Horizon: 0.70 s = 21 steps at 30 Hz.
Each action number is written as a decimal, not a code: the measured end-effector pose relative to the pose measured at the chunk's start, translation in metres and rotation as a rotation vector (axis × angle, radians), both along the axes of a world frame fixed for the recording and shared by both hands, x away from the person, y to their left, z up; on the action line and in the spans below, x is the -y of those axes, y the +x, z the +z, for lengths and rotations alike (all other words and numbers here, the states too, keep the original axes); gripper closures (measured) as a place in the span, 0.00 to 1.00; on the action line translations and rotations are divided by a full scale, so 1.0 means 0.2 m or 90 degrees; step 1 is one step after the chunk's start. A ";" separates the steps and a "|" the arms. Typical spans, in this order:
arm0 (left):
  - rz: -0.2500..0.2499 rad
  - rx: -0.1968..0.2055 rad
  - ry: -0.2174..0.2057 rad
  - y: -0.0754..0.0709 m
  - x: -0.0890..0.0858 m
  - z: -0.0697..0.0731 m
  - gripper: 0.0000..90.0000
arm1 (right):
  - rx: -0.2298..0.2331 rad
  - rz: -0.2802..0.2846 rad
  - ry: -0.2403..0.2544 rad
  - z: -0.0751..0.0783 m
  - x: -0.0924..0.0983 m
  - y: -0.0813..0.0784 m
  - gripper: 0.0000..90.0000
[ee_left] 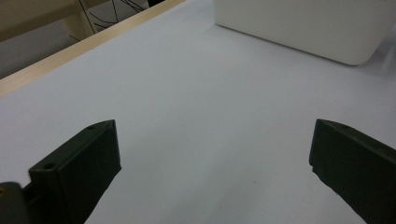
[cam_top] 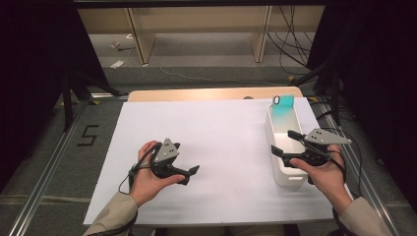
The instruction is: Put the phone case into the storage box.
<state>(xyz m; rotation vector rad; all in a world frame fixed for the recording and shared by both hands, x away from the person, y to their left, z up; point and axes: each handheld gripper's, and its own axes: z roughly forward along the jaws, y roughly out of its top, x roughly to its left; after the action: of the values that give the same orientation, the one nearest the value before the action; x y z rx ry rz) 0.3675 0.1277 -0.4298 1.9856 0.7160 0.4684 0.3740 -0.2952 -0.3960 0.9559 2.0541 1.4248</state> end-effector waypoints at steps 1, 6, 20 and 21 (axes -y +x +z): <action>-0.001 0.000 0.000 0.00 0.00 0.00 0.02 | 0.000 -0.001 0.000 0.00 0.00 0.00 0.19; 0.000 0.000 0.000 0.00 0.00 0.00 0.01 | 0.002 -0.001 0.002 0.00 0.01 -0.01 0.18; 0.002 0.000 0.000 0.00 0.00 0.00 0.01 | 0.012 0.002 0.005 -0.01 0.03 -0.03 0.18; 0.002 0.001 0.000 0.00 0.00 0.00 0.01 | 0.013 0.001 0.006 -0.01 0.03 -0.03 0.18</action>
<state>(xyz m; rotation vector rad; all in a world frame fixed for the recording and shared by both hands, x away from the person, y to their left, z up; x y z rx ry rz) 0.3675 0.1284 -0.4298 1.9845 0.7188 0.4712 0.3683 -0.3008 -0.3981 0.9393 2.0361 1.4405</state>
